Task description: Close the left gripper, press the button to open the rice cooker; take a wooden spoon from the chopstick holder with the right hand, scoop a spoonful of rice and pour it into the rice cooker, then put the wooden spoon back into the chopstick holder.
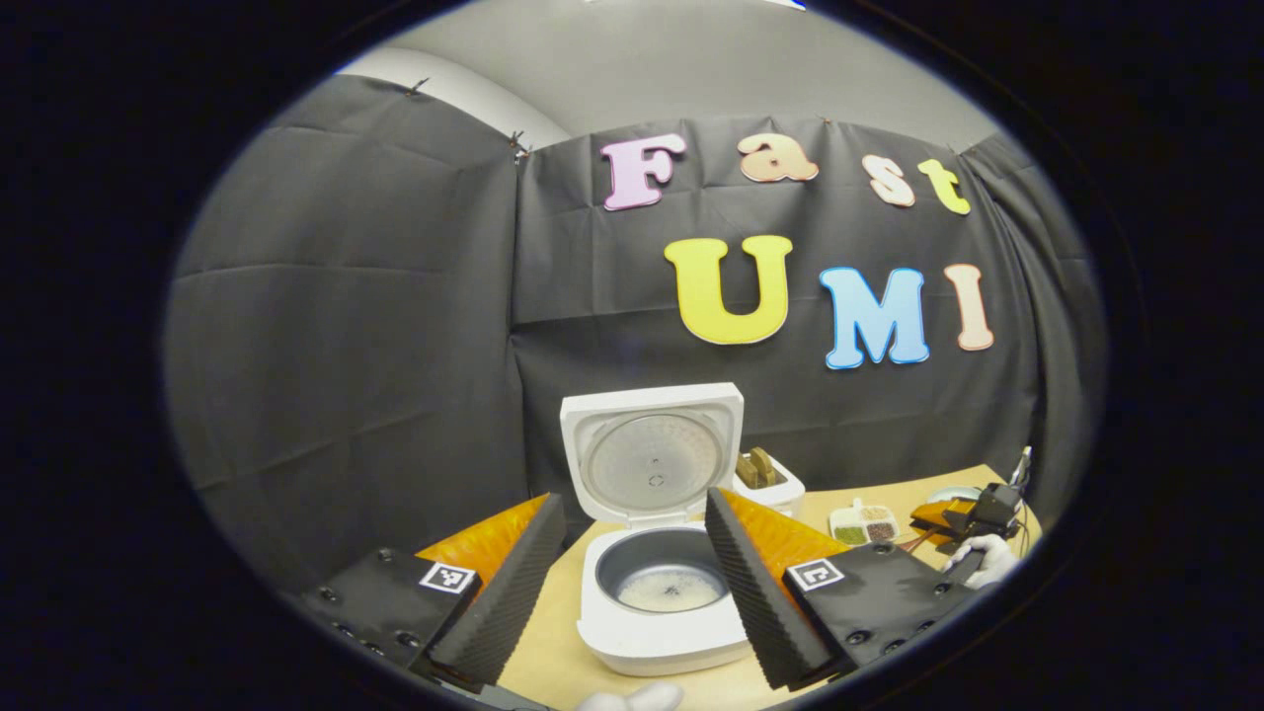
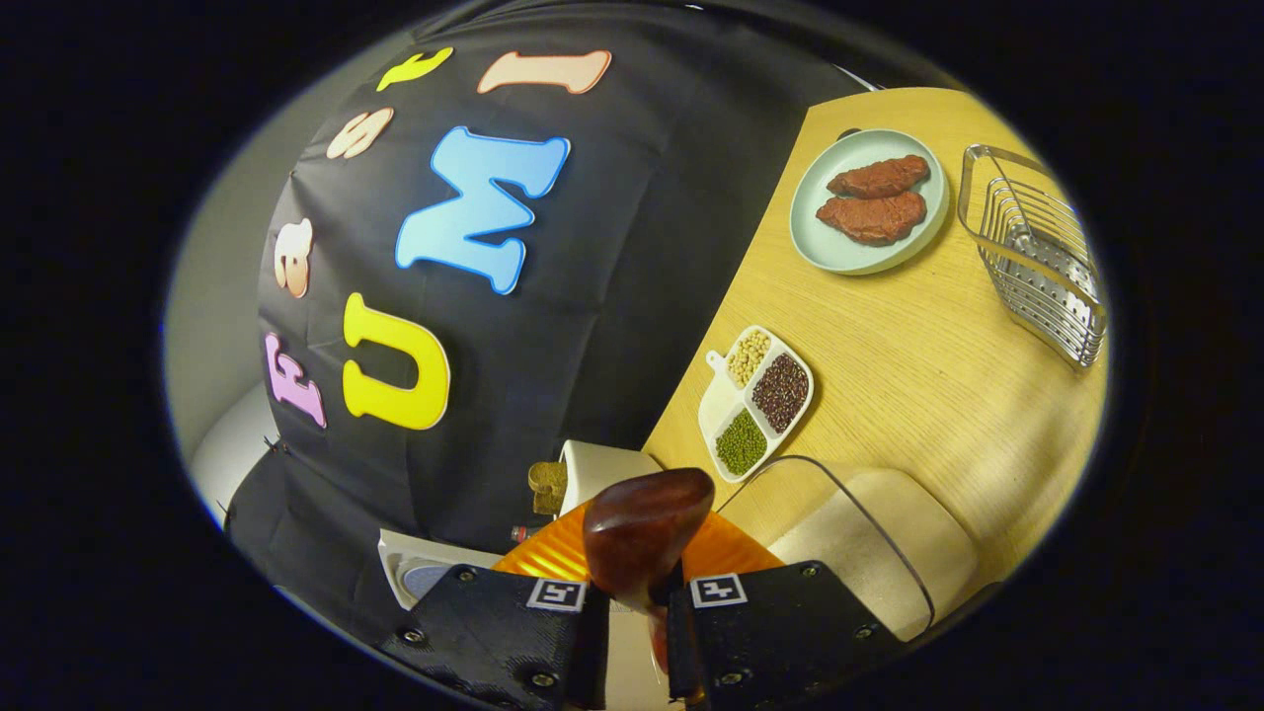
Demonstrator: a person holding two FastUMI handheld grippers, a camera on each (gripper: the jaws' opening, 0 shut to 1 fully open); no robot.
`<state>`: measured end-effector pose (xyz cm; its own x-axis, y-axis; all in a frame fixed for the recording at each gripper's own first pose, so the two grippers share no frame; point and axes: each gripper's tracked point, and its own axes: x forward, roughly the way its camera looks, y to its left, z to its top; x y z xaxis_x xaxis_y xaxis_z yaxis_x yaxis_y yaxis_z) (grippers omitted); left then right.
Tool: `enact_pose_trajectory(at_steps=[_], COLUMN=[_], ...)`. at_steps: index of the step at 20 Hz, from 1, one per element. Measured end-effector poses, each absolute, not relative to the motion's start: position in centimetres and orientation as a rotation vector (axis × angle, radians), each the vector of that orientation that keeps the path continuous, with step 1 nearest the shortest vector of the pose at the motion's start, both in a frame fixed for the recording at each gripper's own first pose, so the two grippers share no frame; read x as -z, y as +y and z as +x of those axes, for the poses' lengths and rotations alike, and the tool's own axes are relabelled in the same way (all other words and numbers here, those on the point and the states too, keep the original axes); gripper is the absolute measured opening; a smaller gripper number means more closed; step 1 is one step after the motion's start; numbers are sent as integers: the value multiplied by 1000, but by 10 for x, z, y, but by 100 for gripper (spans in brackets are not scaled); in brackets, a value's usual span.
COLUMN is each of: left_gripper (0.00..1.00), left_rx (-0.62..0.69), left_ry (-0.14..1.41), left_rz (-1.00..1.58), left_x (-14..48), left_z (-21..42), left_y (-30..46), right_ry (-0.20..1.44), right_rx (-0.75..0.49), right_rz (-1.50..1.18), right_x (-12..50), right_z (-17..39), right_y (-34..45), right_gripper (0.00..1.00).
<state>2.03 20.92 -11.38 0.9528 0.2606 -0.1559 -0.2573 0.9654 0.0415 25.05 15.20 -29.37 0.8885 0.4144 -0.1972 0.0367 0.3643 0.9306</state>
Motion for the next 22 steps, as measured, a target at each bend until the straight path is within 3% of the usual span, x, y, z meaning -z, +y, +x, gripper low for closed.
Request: enact_pose_trajectory(at_steps=[13,22], left_gripper=[98,97], left_rx=[-260,-288], left_ry=[148,158], left_rz=[-26,-58], left_x=[122,139], left_z=[7,-10], left_y=[222,235], right_ry=[377,436], right_rx=[-268,-377], right_rz=[1283,1265], right_x=[212,157], right_z=[232,225], right_y=[156,274], right_gripper=[24,24])
